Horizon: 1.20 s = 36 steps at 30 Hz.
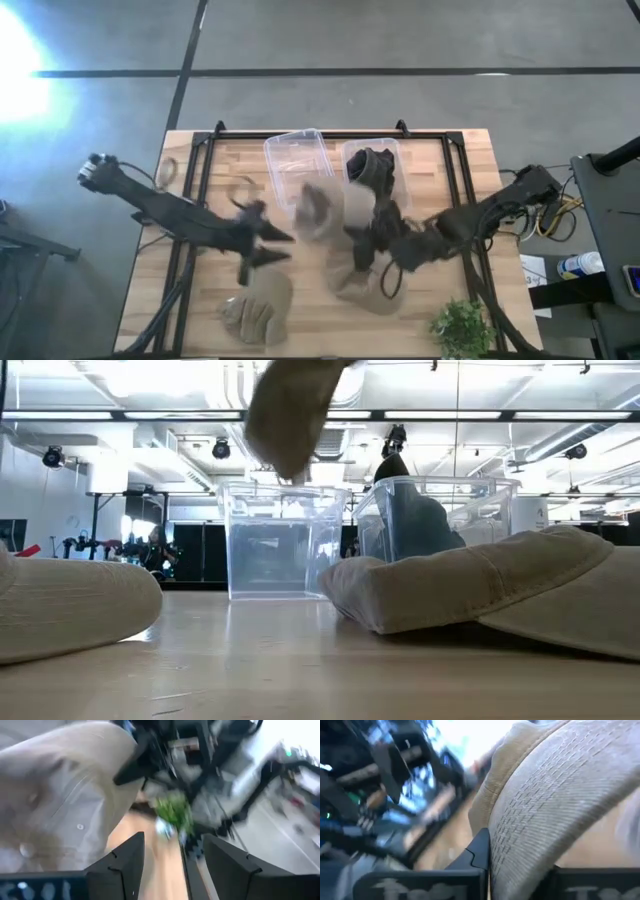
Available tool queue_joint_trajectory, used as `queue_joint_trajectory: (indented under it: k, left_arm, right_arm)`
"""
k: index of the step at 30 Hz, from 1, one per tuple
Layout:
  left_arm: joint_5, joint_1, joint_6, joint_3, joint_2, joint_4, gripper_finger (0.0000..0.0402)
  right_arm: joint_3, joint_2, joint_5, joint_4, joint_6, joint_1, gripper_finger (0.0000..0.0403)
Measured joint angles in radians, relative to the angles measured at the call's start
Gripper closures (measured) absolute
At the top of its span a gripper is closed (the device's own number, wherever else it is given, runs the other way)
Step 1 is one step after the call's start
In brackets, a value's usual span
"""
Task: Pick & Place hat
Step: Put the middle brown cap into the left transparent bin
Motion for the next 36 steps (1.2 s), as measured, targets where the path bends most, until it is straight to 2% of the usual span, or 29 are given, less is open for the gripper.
queue_joint_trajectory:
  k: [3, 6, 8, 10, 12, 14, 17, 19, 23, 27, 30, 33, 36]
  left_arm:
    - [-0.146, -0.028, 0.040, -0.011, -0.100, -0.012, 0.0207]
    - [-0.235, -0.048, 0.041, -0.016, -0.162, -0.078, 0.0207]
    - [-0.276, -0.053, 0.010, -0.018, -0.187, -0.164, 0.0207]
    - [-0.296, -0.054, -0.067, -0.019, -0.198, -0.286, 0.0207]
    - [-0.293, -0.052, -0.189, -0.027, -0.203, -0.421, 0.0207]
    - [-0.267, -0.052, -0.318, -0.043, -0.200, -0.539, 0.0207]
    - [-0.154, -0.054, -0.486, -0.087, -0.192, -0.629, 0.0207]
    - [-0.057, -0.055, -0.560, -0.130, -0.186, -0.626, 0.0207]
    - [0.088, -0.058, -0.663, -0.230, -0.165, -0.578, 0.0207]
    - [0.196, -0.061, -0.749, -0.352, -0.141, -0.479, 0.0207]
    - [0.268, -0.064, -0.799, -0.450, -0.126, -0.352, 0.0207]
    - [0.305, -0.073, -0.843, -0.528, -0.117, -0.218, 0.0207]
    - [0.311, -0.085, -0.872, -0.578, -0.117, -0.101, 0.0207]
  right_arm:
    - [0.079, -0.010, 0.057, 0.021, -0.202, -0.077, 0.0389]
    - [0.128, 0.005, 0.013, 0.003, -0.301, -0.201, 0.0389]
    - [0.143, 0.031, -0.122, -0.017, -0.310, -0.314, 0.0389]
    - [0.143, 0.066, -0.322, -0.025, -0.304, -0.433, 0.0389]
    - [0.143, 0.112, -0.525, -0.001, -0.299, -0.534, 0.0389]
    - [0.148, 0.168, -0.645, 0.018, -0.306, -0.603, 0.0389]
    - [0.179, 0.261, -0.707, -0.021, -0.313, -0.670, 0.0389]
    - [0.207, 0.326, -0.750, -0.036, -0.313, -0.701, 0.0389]
    - [0.289, 0.451, -0.791, -0.041, -0.315, -0.729, 0.0371]
    - [0.409, 0.566, -0.865, -0.057, -0.336, -0.724, 0.0328]
    - [0.521, 0.642, -0.883, -0.162, -0.378, -0.718, 0.0288]
    - [0.629, 0.689, -0.827, -0.349, -0.440, -0.712, 0.0252]
    - [0.712, 0.699, -0.639, -0.545, -0.462, -0.688, 0.0236]
